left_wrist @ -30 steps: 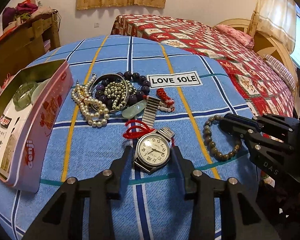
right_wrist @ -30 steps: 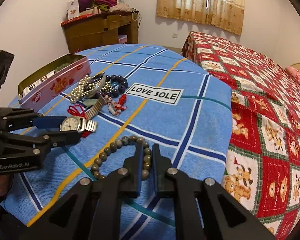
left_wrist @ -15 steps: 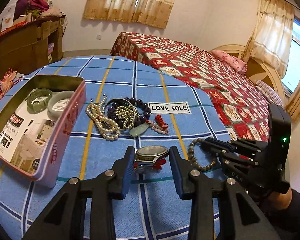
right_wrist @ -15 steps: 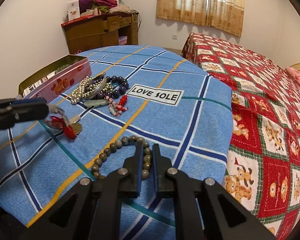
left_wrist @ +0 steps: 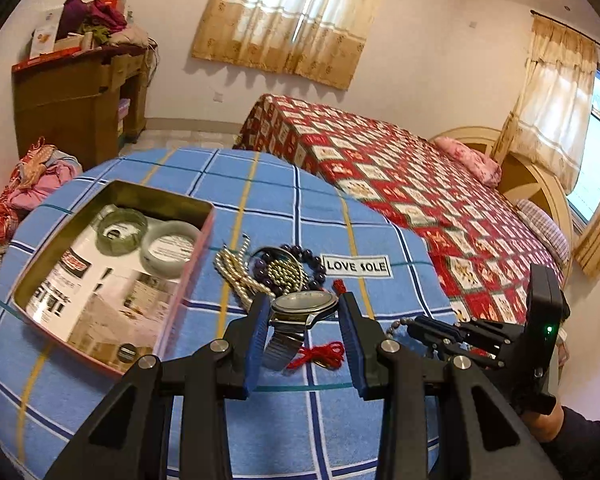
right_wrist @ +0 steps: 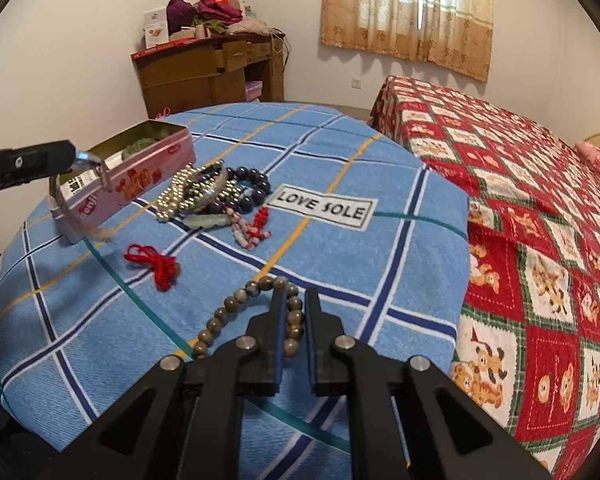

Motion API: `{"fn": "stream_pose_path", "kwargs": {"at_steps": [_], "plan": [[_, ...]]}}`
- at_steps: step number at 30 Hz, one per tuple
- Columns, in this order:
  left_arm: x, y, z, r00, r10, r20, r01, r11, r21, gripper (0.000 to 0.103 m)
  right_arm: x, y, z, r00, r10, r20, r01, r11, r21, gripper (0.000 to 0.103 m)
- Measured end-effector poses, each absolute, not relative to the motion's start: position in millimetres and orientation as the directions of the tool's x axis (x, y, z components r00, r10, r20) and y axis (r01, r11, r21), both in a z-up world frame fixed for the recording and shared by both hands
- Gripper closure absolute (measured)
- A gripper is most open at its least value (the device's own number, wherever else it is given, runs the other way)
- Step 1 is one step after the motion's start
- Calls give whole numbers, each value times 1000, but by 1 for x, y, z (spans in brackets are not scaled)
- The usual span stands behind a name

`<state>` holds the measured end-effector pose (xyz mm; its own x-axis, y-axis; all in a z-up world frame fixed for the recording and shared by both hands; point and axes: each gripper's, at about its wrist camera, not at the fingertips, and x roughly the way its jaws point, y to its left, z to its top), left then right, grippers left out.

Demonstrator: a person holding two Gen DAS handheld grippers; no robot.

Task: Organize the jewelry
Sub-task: 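Carry the watch into the pink tin with the left tool while the right tool drops the bead bracelet in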

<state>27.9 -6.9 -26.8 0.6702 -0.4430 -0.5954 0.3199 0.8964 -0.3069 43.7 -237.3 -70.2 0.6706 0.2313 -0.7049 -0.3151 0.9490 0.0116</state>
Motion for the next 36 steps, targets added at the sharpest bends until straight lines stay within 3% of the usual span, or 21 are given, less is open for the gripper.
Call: {"fn": "stream_pose_path", "kwargs": {"at_steps": [21, 36], "plan": [[45, 56, -9, 773, -271, -574, 180, 961, -210, 67, 70, -158, 2, 710, 392, -584, -492, 870, -14, 93], [82, 94, -31, 775, -165, -611, 87, 984, -156, 67, 103, -78, 11, 636, 509, -579, -620, 784, 8, 93]]}}
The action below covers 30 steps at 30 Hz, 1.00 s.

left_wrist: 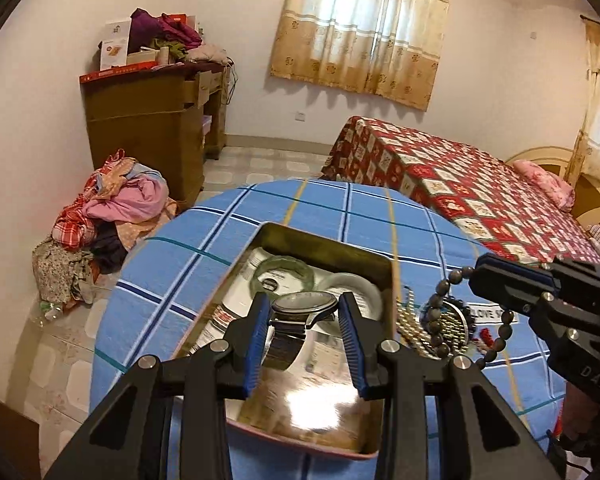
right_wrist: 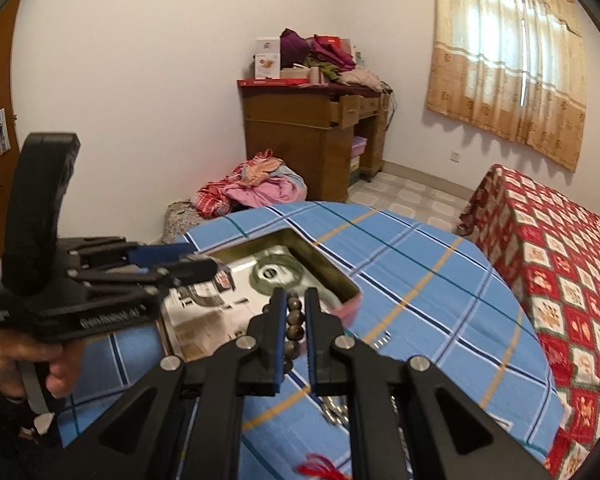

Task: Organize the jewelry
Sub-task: 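Carry the watch into the pink tin with the left tool while the right tool drops the bead bracelet in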

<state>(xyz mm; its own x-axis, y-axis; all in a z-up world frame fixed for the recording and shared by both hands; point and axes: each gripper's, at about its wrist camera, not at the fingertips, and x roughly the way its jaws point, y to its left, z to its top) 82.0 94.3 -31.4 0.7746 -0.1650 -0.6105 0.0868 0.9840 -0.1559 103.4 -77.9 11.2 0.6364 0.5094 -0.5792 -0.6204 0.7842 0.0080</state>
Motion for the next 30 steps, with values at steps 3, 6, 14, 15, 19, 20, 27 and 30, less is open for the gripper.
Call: {"fn": "stream_pose_path", "kwargs": {"at_steps": [3, 6, 14, 15, 19, 20, 27, 30], "plan": [[88, 102, -36, 772, -152, -617, 72, 985, -154, 67, 110, -69, 9, 619, 524, -585, -632, 775, 25, 93], [94, 106, -40, 770, -143, -622, 65, 987, -147, 67, 117, -60, 2, 602, 530, -598, -638, 769, 39, 93], [110, 108, -52, 752, -123, -648, 67, 992, -111, 67, 133, -41, -33, 551, 512, -659, -637, 768, 64, 93], [111, 109, -55, 749, -119, -652, 65, 992, -105, 67, 133, -39, -36, 546, 508, -666, -636, 769, 66, 93], [115, 108, -64, 727, -106, -678, 68, 994, -83, 67, 134, -36, -48, 534, 485, -693, -629, 775, 57, 93], [116, 109, -67, 719, -100, -688, 64, 995, -79, 67, 135, -35, -50, 534, 479, -697, -627, 777, 54, 93], [120, 109, -79, 699, -78, -711, 53, 997, -58, 67, 140, -32, -58, 531, 438, -725, -616, 787, 24, 93], [121, 109, -80, 698, -69, -713, 46, 998, -52, 66, 140, -29, -62, 529, 421, -737, -616, 787, 8, 93]]}}
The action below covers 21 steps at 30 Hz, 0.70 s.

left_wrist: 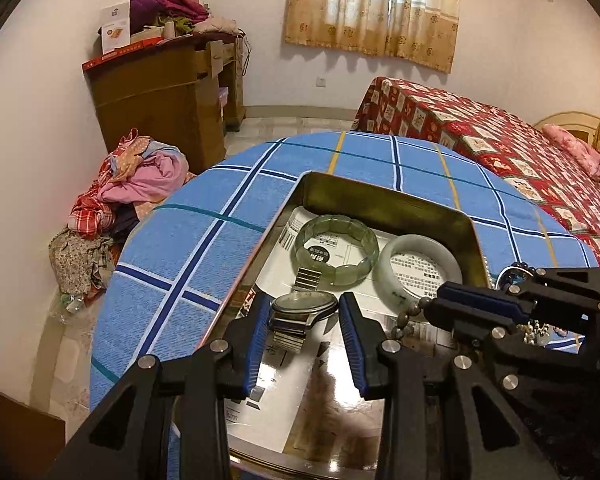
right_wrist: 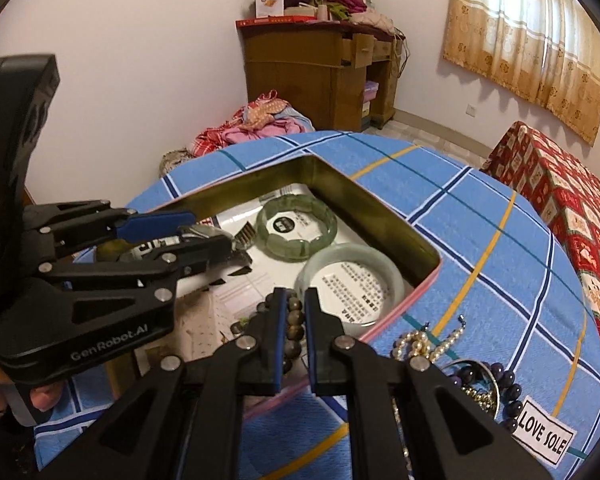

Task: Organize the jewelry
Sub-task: 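Carry the watch into the pink tin with the left tool while the right tool drops the bead bracelet in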

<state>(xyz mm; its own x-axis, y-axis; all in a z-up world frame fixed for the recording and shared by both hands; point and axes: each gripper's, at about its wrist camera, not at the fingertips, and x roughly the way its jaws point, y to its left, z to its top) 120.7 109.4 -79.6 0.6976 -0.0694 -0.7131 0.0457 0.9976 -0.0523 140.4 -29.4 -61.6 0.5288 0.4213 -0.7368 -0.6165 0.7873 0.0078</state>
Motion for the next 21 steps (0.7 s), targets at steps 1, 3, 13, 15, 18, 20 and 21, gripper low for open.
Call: {"fn": "stream_pose_path", "kwargs": {"at_steps": [1, 3, 13, 15, 18, 20, 21], "plan": [[121, 109, -80, 695, -67, -716, 44, 998, -51, 66, 140, -28, -62, 530, 420, -737, -617, 787, 5, 93], [121, 109, -80, 694, -61, -717, 41, 998, -46, 56, 140, -28, -63, 535, 417, -735, -613, 790, 2, 92], [99, 112, -65, 733, -61, -677, 12, 997, -78, 39, 130, -46, -48, 561, 436, -704, -602, 799, 15, 70], [92, 110, -61, 745, -59, -665, 2, 996, -86, 39, 126, -52, -43, 565, 443, -696, -599, 801, 23, 61], [81, 101, -53, 760, -56, -648, 7, 997, -78, 39, 119, -63, -40, 567, 449, -691, -599, 800, 29, 61], [72, 91, -47, 769, -61, -637, 21, 997, -70, 39, 114, -77, -39, 574, 446, -687, -589, 808, 33, 61], [69, 88, -46, 772, -62, -632, 24, 997, -68, 39, 111, -84, -38, 577, 444, -686, -582, 812, 36, 61]]}}
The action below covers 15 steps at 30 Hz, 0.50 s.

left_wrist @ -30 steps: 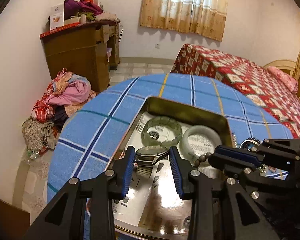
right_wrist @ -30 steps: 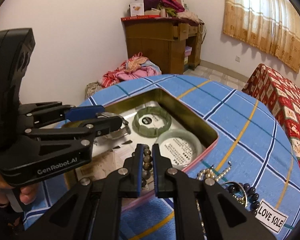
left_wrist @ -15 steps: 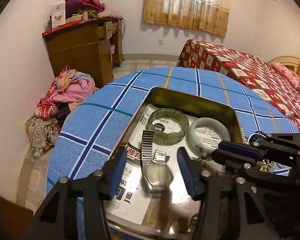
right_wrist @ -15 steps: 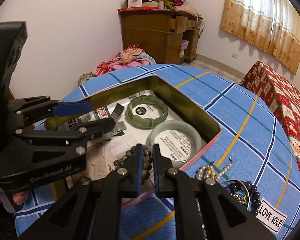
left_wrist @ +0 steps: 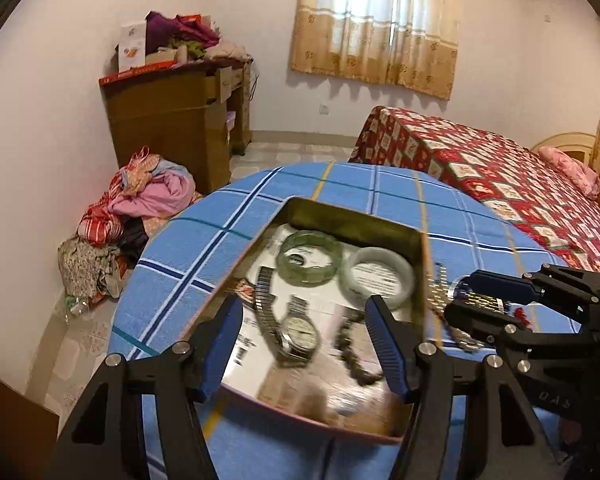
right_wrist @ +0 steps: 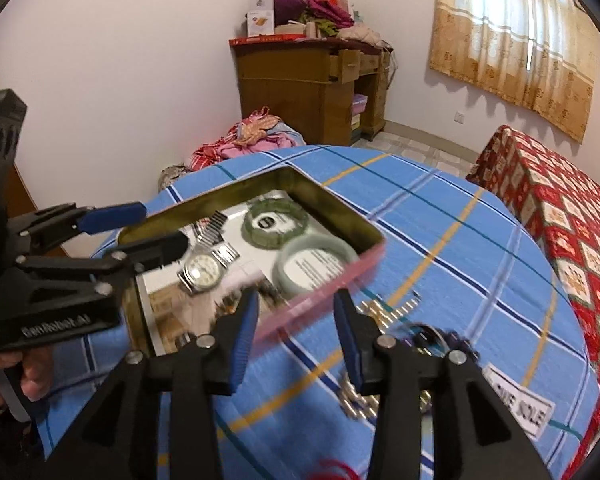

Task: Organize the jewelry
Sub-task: 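Carry the watch into the pink tin with the left tool while the right tool drops the bead bracelet in, then grasp the red cord with the left tool while the right tool grasps the red bead string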

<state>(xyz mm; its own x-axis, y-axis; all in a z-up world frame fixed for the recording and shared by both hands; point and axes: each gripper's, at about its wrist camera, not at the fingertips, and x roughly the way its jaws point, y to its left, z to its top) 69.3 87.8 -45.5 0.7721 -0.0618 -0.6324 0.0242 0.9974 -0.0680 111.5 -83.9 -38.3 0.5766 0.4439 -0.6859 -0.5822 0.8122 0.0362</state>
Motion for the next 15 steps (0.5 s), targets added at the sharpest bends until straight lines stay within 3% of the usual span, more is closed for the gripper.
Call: {"fn": "stream_pose_path", "kwargs": {"at_steps": [6, 15], "plan": [[57, 54, -41, 773, -94, -627, 52, 995, -86, 39, 98, -141, -42, 618, 384, -686, -488, 872, 49, 55], [50, -2, -49, 747, -138, -651, 141, 989, -47, 39, 92, -200, -63, 635, 307, -709, -370, 927, 70, 55]]}}
